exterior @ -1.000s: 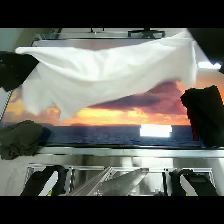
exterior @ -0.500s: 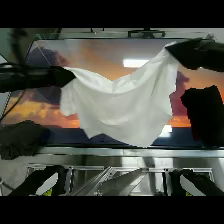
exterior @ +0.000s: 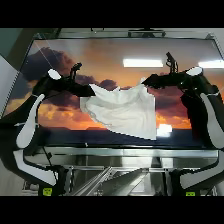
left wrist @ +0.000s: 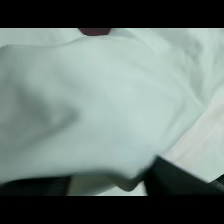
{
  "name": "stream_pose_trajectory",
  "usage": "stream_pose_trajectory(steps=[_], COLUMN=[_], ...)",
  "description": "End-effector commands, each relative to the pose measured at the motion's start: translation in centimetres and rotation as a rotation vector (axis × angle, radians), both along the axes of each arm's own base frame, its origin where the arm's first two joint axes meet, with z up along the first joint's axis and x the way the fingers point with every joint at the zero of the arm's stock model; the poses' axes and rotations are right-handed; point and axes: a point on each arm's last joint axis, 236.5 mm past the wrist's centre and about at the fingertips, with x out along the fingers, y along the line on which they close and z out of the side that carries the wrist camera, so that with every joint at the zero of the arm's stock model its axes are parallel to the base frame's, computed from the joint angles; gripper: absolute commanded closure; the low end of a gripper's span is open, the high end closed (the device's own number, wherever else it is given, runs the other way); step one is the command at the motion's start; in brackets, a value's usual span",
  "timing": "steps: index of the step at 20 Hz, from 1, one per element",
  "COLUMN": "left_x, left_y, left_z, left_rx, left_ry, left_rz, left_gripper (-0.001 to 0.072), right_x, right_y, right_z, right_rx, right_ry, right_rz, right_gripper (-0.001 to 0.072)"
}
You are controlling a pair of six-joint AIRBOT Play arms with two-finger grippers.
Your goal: Fold the shirts.
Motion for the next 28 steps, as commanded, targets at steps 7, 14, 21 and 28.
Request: stream_pose_trajectory(steps=[7,14,21,28], left_x=[-4.0,-14.5,-13.6,-12.4], left_y=[7.6,4.8,-0.7,-3.5], left_z=[3.1,-4.2,-8.3,-8.6], left_rx=[-0.057,-0.02,-0.06,-0.081], left_ry=[0.284,0.338,0.274,0.318], left_rz=[0.026,0.102,0.096,-0.021], left_gripper=[-0.001,-0.0007,0.001,0.07], right_x=[-4.2,-14.0,-17.7,-18.8], right_y=[-7.6,-11.2,-10.4,-9.5], right_z=[6.3,-1.5,-7.1,-8.9], right_rx=[0.031,-0.098,-0.089,-0.076], right_ry=[0.018,0.227,0.342,0.413], right_rz=[-0.019,-0.169,-0.233,-0.196], right_gripper=[0.0335,0.0345,0.035,0.0339])
